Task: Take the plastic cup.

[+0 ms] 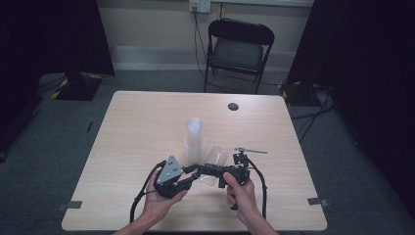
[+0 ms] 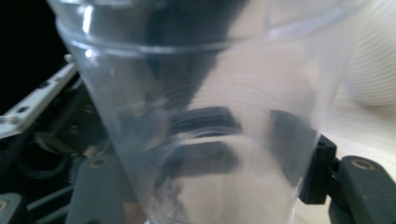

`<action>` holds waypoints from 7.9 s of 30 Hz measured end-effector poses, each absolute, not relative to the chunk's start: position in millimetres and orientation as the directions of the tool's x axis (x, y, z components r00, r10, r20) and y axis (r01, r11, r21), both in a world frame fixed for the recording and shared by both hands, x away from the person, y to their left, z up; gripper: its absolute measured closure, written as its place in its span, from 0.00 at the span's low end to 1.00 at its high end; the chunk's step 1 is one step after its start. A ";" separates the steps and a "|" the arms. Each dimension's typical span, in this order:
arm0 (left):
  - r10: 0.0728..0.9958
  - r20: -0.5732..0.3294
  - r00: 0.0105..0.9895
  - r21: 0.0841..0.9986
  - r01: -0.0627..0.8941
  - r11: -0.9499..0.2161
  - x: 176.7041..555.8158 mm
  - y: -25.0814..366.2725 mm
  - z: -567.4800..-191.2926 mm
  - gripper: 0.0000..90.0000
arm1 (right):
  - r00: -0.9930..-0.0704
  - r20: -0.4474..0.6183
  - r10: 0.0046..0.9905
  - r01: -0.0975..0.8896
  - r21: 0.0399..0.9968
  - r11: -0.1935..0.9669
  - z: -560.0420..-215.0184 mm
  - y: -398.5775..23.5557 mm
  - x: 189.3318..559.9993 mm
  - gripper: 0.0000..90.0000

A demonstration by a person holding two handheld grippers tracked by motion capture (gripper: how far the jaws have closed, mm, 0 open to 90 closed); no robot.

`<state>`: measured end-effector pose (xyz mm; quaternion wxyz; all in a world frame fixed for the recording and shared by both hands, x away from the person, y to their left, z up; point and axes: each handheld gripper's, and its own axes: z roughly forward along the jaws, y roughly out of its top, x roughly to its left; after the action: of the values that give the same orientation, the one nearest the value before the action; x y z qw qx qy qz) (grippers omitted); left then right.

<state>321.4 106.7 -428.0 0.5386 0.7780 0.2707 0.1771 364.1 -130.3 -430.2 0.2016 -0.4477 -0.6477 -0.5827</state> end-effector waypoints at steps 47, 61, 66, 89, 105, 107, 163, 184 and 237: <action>0.651 0.051 0.757 0.947 0.171 -0.273 320.7 105.8 -430.9 0.93 | -0.527 0.778 0.342 0.821 0.570 -0.033 -427.8 -117.6 359.1 0.22; 0.658 0.036 0.752 0.947 0.185 -0.264 325.1 111.0 -431.6 0.94 | -0.535 0.769 0.350 0.814 0.580 -0.031 -426.5 -118.6 358.4 0.22; 0.672 0.023 0.740 0.944 0.206 -0.259 329.6 116.6 -432.5 0.94 | -0.535 0.766 0.357 0.813 0.581 -0.027 -427.0 -121.2 358.4 0.22; 0.664 -0.071 0.744 0.949 0.256 -0.186 337.0 130.6 -423.9 0.94 | -0.588 0.709 0.389 0.769 0.639 -0.001 -421.2 -130.4 353.7 0.23; 0.576 -0.207 0.791 0.916 0.364 -0.171 344.2 139.4 -418.7 0.94 | -0.670 0.545 0.504 0.656 0.752 0.058 -423.5 -158.5 347.4 0.22; 0.576 -0.198 0.793 0.914 0.361 -0.184 344.0 139.2 -418.7 0.94 | -0.674 0.535 0.509 0.650 0.758 0.065 -423.5 -159.6 346.8 0.23; 0.384 -0.297 0.874 0.641 0.481 -0.599 360.3 102.0 -438.3 0.97 | -0.926 0.051 0.374 0.248 0.829 0.501 -439.6 -136.3 319.1 0.15; 0.407 -0.355 0.841 0.636 0.537 -0.554 363.8 97.9 -433.2 0.97 | -0.929 -0.059 0.364 0.181 0.787 0.590 -450.3 -119.4 317.2 0.12; 0.393 -0.402 0.827 0.589 0.563 -0.580 366.9 71.2 -443.4 0.96 | -0.917 -0.189 0.352 0.081 0.774 0.627 -442.2 -100.2 302.0 0.30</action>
<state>366.9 71.2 -443.4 0.3694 0.8814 0.2712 -0.1145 302.0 -100.2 -442.2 -0.1635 -0.1221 -0.8871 -0.4140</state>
